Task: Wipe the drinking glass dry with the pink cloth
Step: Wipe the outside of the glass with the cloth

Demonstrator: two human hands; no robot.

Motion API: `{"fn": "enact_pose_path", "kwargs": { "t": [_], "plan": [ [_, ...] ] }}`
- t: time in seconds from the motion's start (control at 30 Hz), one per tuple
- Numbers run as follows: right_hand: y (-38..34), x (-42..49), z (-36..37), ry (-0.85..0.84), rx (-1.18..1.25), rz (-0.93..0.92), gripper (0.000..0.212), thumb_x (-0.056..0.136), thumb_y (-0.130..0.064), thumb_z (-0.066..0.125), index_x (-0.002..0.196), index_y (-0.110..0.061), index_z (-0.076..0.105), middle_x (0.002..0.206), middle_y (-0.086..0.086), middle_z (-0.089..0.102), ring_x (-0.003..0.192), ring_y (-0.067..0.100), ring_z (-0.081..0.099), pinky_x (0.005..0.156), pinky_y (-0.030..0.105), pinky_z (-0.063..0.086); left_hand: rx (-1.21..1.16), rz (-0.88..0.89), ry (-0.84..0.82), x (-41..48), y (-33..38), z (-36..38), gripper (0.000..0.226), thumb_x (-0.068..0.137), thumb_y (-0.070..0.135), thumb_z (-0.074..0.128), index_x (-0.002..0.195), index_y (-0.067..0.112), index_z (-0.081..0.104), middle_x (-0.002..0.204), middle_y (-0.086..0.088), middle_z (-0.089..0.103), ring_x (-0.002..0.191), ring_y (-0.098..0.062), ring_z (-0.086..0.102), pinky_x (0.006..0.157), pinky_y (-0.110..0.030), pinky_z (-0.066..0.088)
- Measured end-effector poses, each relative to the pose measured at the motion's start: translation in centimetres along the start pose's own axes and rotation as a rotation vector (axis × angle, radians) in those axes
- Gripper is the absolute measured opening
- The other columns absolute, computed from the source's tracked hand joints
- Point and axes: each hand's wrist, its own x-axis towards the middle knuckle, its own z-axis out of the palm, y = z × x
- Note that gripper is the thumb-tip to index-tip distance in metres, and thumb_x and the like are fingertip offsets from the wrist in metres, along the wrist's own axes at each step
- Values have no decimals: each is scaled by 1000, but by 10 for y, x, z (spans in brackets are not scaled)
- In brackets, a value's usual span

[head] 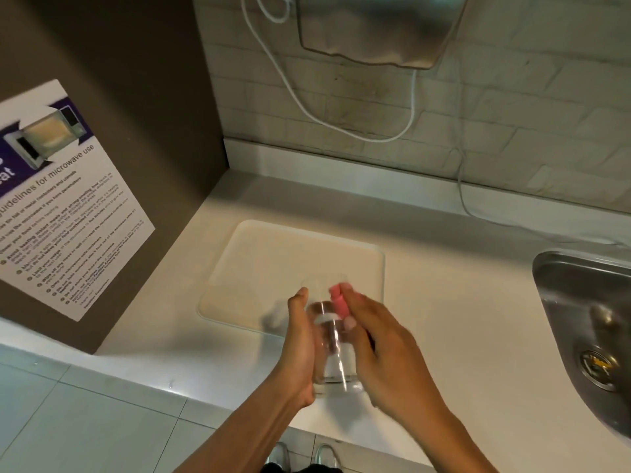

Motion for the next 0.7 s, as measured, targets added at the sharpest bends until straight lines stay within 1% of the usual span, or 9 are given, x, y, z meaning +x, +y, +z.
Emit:
{"fn": "enact_pose_path", "kwargs": {
  "t": [0.07,0.1,0.23,0.3,0.37,0.43,0.53,0.6,0.7],
  "plan": [
    [-3,16,-6,10,30,43,45,110,-32,36,149,-53,38,155,-29,38,139,-10,38,118,24,34,-29,-35,-27,-3,-6,4,81,92,80,43,115,12,79,112,-27,80,98,-36,81,71,-47,66],
    [-6,17,-5,7,9,16,46,110,-30,36,150,-52,38,156,-30,35,139,-12,35,118,20,32,-47,-32,-40,-2,-6,4,78,94,78,42,115,13,80,113,-26,81,100,-35,81,69,-44,66],
    [-4,-7,3,0,-19,-67,55,108,-29,43,148,-63,28,152,-46,20,133,-27,24,107,-2,21,-4,48,-17,1,8,-1,75,96,75,43,120,15,81,116,-24,79,112,-36,75,103,-54,59],
    [-1,-8,2,-8,39,-47,52,108,-24,46,148,-55,37,153,-41,25,135,-25,25,107,-1,21,77,84,-28,1,10,-1,72,92,79,45,114,23,84,116,-17,81,109,-30,77,100,-49,60],
    [-3,-5,0,-11,36,-41,49,108,-24,46,149,-49,41,154,-38,27,134,-27,25,107,-2,20,129,114,-52,-2,11,-1,71,84,82,52,114,27,84,121,-16,80,119,-31,74,108,-51,55],
    [-6,-5,0,-14,30,-23,47,106,-37,41,150,-52,37,153,-42,24,135,-28,21,108,-2,18,158,154,-76,-4,13,1,75,77,86,59,116,27,84,123,-15,80,125,-33,70,117,-57,48],
    [-6,-8,-3,-17,-2,-15,47,101,-46,32,147,-60,30,154,-41,22,139,-23,21,114,3,17,184,201,-66,-6,14,2,90,68,88,60,125,21,79,125,-13,80,125,-31,70,117,-55,47],
    [-4,-9,-5,-31,-25,-5,46,103,-46,33,146,-61,26,153,-43,20,137,-26,19,116,5,17,206,196,-53,-6,14,1,91,74,84,59,129,13,73,125,-20,77,120,-31,70,114,-53,49],
    [3,-12,-7,-23,14,28,46,107,-36,39,150,-53,35,155,-40,25,141,-21,22,117,9,20,220,162,-50,-7,13,-2,83,88,75,59,130,5,71,124,-30,74,107,-32,69,113,-58,47]
  ]
}}
